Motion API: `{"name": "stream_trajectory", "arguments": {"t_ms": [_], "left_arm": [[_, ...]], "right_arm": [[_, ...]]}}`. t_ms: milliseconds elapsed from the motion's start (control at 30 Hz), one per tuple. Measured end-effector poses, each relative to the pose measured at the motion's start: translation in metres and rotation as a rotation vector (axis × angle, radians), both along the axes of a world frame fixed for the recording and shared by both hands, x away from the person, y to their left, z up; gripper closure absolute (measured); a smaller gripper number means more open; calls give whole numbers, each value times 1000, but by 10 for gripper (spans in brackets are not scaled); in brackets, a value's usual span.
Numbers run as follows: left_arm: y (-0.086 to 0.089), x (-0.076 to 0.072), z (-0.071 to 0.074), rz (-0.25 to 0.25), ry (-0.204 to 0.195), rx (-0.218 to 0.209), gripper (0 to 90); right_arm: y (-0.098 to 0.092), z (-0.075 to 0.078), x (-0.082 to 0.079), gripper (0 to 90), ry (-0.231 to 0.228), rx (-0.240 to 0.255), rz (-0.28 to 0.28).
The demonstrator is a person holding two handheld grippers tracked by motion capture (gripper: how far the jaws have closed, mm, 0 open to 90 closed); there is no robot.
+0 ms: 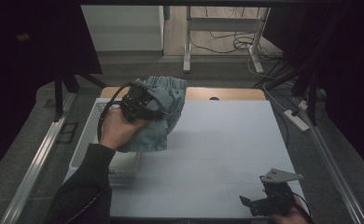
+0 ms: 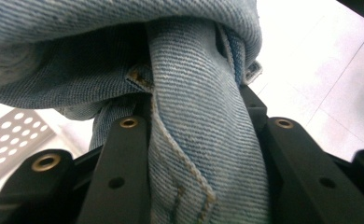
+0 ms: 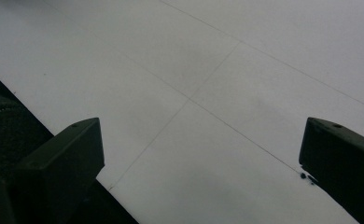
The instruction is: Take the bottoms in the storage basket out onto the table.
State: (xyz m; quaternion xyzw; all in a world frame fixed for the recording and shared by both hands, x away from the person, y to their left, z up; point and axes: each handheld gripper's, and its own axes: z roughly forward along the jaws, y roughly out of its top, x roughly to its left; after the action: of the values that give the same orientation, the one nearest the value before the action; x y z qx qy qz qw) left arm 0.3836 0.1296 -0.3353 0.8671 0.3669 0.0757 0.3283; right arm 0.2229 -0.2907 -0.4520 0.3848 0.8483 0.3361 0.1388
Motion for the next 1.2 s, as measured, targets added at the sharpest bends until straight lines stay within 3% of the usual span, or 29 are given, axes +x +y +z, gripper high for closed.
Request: {"name": "stream_trajectory", "arguments": {"t_ms": [500,1200], "left_arm": [[-33,2,2,-51,-19,6,653],[-88,10,-11,-127,-27,27,652]], "right_arm": [[0,0,0,2,-1,0,5],[0,0,-1,2,-8,-4,5]]}}
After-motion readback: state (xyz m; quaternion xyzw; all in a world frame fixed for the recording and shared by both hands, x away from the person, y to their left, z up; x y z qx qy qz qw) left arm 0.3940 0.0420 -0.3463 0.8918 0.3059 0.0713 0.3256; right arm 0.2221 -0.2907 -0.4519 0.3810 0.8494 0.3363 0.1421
